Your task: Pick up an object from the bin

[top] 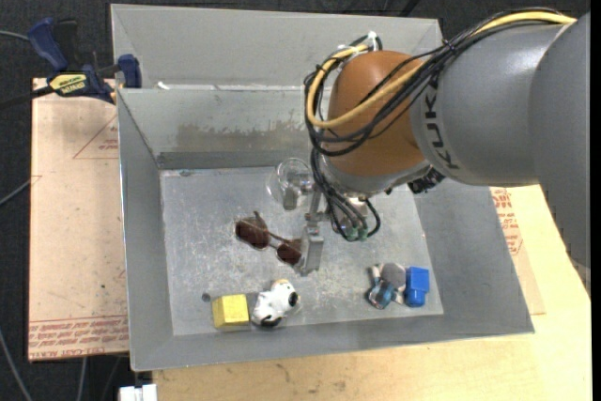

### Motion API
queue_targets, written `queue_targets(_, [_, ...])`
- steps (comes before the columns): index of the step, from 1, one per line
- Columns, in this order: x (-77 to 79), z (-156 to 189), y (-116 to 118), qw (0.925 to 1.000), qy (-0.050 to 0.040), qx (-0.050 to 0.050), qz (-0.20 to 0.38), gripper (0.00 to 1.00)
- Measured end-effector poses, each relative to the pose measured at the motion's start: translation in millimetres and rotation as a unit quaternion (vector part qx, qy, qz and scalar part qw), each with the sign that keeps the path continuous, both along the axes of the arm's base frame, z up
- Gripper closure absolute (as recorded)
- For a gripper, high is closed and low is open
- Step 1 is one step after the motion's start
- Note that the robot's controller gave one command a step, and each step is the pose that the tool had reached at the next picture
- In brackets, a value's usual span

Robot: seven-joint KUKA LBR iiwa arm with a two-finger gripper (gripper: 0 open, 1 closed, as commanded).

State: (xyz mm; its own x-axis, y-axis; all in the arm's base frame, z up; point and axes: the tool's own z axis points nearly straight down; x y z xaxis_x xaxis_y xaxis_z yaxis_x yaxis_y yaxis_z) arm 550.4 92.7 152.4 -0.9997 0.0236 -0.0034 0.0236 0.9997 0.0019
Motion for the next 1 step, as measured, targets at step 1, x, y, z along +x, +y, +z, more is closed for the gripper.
queue_targets(1, [-12.8, -78.0, -11.4, 0.9999, -0.0011, 0.000, 0.012, 0.00])
